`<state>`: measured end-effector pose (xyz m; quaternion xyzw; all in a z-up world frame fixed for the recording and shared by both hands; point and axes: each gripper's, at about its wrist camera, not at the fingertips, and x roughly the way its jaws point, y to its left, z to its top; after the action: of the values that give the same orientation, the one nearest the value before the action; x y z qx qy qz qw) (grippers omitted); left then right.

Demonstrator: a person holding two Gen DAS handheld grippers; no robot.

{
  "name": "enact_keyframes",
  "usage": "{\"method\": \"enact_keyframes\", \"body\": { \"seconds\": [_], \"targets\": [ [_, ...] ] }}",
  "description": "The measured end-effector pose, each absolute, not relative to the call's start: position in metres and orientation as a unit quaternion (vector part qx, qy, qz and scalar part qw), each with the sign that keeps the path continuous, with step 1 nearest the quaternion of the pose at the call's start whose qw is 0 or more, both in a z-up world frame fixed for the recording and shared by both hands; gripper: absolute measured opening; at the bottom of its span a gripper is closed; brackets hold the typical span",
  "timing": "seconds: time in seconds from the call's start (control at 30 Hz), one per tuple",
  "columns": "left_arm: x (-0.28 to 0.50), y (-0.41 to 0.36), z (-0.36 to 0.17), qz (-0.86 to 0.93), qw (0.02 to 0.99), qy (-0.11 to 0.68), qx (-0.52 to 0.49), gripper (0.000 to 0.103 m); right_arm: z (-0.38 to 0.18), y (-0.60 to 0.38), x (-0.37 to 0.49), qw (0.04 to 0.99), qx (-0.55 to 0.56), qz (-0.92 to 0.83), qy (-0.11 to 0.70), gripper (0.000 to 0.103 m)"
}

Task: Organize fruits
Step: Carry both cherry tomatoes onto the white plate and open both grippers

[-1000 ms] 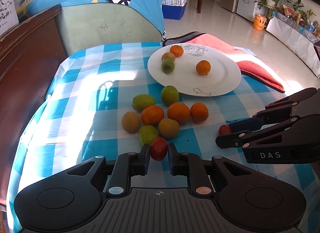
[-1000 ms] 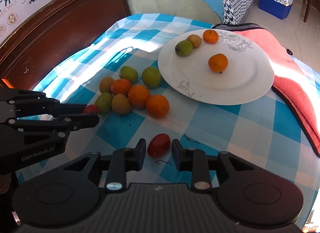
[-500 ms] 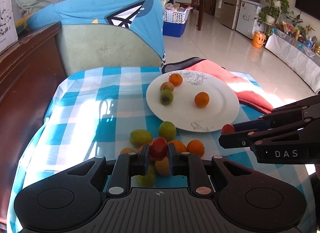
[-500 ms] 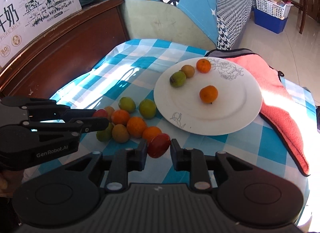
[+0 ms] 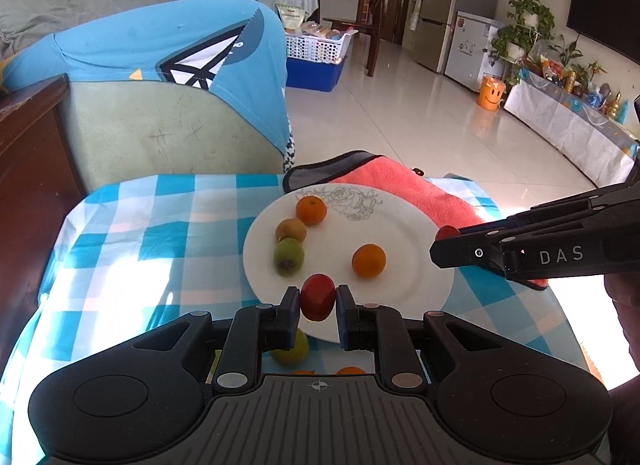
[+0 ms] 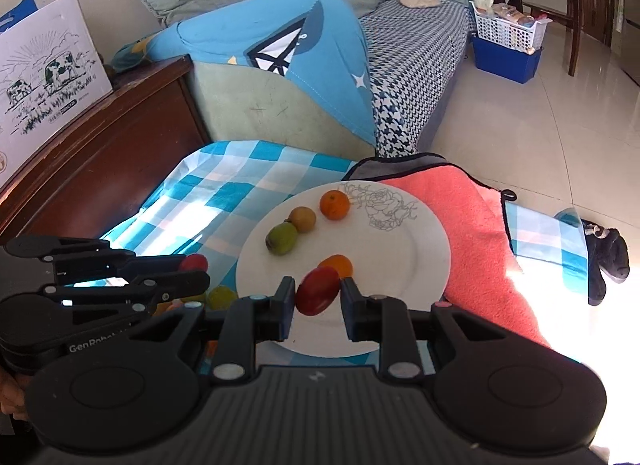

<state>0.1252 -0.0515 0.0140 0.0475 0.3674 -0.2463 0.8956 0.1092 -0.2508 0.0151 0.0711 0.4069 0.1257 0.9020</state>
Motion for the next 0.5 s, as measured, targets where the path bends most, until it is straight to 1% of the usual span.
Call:
{"method": "enact_keyframes", "body": {
  "seconds": [0.5],
  "targets": [
    [0.157, -0.073, -0.010, -0.247, 0.888, 0.384, 0.046, 0.016, -0.008, -0.263, 0.134, 0.892, 0.091, 0.091, 0.433, 0.025]
  ]
}}
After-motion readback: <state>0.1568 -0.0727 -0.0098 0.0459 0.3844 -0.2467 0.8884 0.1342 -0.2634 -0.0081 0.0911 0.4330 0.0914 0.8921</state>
